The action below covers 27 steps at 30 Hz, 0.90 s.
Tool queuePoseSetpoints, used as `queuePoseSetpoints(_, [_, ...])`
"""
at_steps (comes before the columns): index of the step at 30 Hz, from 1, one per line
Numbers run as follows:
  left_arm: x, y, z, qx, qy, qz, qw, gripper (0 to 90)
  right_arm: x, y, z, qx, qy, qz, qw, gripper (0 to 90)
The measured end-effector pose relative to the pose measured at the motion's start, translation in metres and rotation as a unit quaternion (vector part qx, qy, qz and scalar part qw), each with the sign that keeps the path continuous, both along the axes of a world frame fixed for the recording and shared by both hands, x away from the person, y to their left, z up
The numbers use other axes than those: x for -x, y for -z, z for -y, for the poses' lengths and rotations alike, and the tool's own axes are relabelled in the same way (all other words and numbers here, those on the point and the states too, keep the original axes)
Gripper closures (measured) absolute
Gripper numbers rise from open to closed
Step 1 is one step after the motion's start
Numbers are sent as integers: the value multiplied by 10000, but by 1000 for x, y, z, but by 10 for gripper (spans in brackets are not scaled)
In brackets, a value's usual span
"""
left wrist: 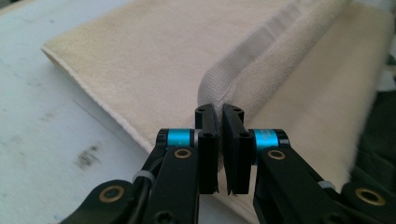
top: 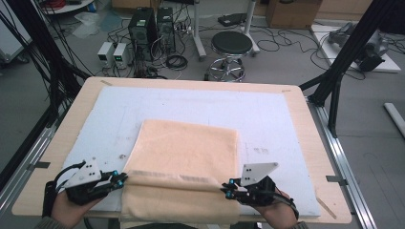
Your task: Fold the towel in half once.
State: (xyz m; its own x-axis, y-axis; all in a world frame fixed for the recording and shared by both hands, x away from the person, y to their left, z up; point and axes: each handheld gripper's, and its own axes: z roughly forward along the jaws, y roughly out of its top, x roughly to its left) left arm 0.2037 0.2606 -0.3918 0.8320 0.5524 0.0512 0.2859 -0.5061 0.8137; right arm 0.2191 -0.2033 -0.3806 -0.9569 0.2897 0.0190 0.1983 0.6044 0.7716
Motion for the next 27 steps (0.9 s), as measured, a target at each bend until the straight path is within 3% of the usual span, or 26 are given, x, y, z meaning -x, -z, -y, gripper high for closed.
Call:
queuePoseSetpoints(2, [7, 1, -1, 18, 109, -58, 9999, 790, 2, 0, 1, -8, -68, -27, 10000, 721])
queuePoseSetpoints(4, [6, 1, -1, 51, 40, -29, 10000, 675, 0, 0, 4, -146, 18, -68, 9999, 645])
queuePoseSetpoints(7, [-5, 0, -2, 94, -66, -24, 9999, 601, -12, -1, 8, -219, 210, -67, 9995, 576])
queuePoseSetpoints(10, [-23, 1, -1, 143, -213, 28, 9997, 549, -31, -2, 13, -77, 522, 95, 9986, 541])
queuePoseSetpoints(14, [-62, 1, 5, 152, -482, 119, 9986, 477, -68, 1, 20, 33, 962, 244, 9951, 483])
queuePoseSetpoints(18, [-110, 7, 14, 152, -833, 49, 9964, 441, -103, 7, 20, 186, 1217, 255, 9921, 439])
queuePoseSetpoints(21, [-143, 14, 20, 127, -1121, -148, 9935, 426, -132, 13, 16, 271, 1402, 214, 9895, 407])
queuePoseSetpoints(23, [-160, 22, 22, 284, -1293, -265, 9908, 427, -148, 18, 16, 325, 1543, 133, 9874, 364])
queuePoseSetpoints(25, [-177, 26, 27, 198, -1447, -451, 9882, 441, -162, 23, 16, 297, 1601, 83, 9866, 343])
queuePoseSetpoints(27, [-187, 27, 30, 132, -1523, -448, 9872, 462, -176, 29, 16, 337, 1720, -76, 9845, 304])
